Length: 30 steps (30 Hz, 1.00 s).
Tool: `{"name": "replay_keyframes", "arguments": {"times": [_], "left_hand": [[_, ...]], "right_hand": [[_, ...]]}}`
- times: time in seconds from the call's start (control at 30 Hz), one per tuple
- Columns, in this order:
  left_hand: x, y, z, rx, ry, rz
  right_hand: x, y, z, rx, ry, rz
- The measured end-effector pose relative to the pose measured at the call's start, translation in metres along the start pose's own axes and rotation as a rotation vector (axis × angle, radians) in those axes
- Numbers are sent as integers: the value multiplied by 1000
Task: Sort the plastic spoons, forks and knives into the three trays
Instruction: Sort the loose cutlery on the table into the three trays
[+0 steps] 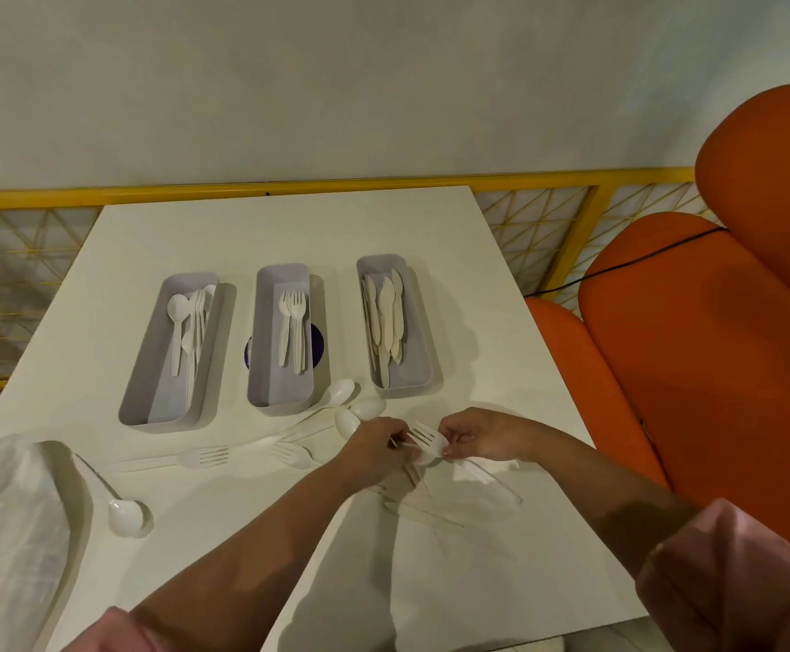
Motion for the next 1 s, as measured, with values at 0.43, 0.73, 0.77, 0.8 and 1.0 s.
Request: {"name": "replay_keyframes", "arguments": {"times": [0.43, 0.73, 0.77, 0.8, 1.0], "left_hand": [[-19, 44, 16, 394, 210, 815], [-40, 86, 38, 613, 190, 766], [-43, 91, 42, 636, 190, 811], [-44, 95, 45, 625, 176, 856], [-52, 101, 63, 510, 167, 896]], "right_hand": [[-69, -18, -3, -55, 124, -137], [-106, -36, -18, -40, 78, -146], [-109, -38, -20, -29, 83, -163], [-114, -40, -22, -15, 92, -184], [-145, -61, -32, 25, 109, -217]]}}
Point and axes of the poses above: each hand's wrist, its own z-axis away from the middle knuckle, its own y-axis out of the back of the hand, x = y × z, the point moved 7 cm from there along -z, towards the middle knuckle, and after that the axes turned 10 degrees about -y, right-handed, at the moved point
